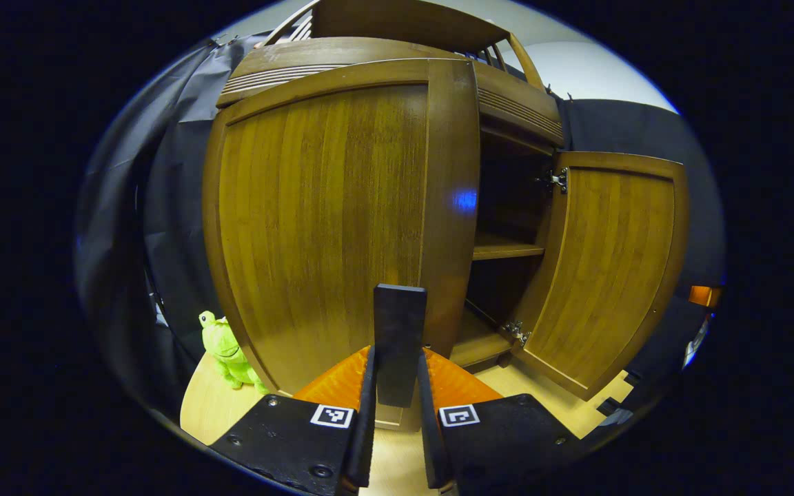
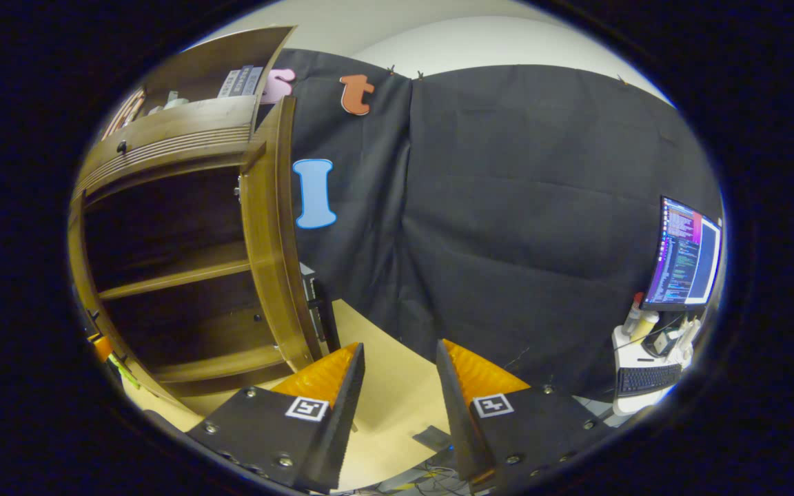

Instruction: Open the right door of the double-door shoe cabinet with the right hand, and open the left door with the left hand.

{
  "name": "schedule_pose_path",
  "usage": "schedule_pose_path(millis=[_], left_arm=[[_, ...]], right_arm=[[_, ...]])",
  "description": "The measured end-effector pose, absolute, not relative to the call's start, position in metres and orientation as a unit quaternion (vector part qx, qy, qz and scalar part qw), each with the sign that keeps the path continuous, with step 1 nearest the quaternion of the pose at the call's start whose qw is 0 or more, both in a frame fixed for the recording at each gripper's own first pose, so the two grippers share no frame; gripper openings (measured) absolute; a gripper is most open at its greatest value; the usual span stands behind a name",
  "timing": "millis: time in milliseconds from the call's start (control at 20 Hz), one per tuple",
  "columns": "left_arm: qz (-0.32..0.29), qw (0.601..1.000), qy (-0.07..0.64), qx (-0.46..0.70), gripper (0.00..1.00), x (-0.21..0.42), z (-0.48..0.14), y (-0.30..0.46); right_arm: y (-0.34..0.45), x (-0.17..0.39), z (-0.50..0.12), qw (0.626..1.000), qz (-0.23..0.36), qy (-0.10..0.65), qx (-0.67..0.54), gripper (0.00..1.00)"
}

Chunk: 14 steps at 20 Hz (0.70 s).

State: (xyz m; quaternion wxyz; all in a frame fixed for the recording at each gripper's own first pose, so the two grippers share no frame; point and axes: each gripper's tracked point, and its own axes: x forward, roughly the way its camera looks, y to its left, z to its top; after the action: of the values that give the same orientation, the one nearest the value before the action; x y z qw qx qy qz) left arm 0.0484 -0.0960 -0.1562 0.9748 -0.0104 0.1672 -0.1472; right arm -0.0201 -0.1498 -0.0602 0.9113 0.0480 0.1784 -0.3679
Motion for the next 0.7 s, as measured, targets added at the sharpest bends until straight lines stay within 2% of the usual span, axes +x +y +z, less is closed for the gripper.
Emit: schedule_pose_path(millis=[100,200,350,400,650,700], left_arm=[[-0.139,0.976,0.167,-0.014,0.3,0.047,-0.156,-0.095],[-0.132,0.977,0.168,-0.013,0.33,0.047,-0.156,-0.092],[-0.118,0.978,0.171,-0.024,0.32,0.045,-0.155,-0.091],[-0.113,0.978,0.173,-0.028,0.31,0.043,-0.155,-0.091],[-0.091,0.98,0.179,-0.016,0.31,0.033,-0.156,-0.076],[-0.086,0.98,0.18,-0.018,0.31,0.029,-0.156,-0.073]], right_arm=[[-0.15,-0.019,-0.06,0.912,-0.366,0.18,0.046,0.62],[-0.149,-0.018,-0.06,0.913,-0.362,0.18,0.045,0.59],[-0.15,-0.015,-0.06,0.915,-0.357,0.181,0.042,0.59],[-0.15,-0.014,-0.06,0.916,-0.355,0.181,0.042,0.62],[-0.15,-0.009,-0.061,0.921,-0.343,0.181,0.043,0.62],[-0.151,-0.009,-0.062,0.921,-0.341,0.183,0.042,0.59]])
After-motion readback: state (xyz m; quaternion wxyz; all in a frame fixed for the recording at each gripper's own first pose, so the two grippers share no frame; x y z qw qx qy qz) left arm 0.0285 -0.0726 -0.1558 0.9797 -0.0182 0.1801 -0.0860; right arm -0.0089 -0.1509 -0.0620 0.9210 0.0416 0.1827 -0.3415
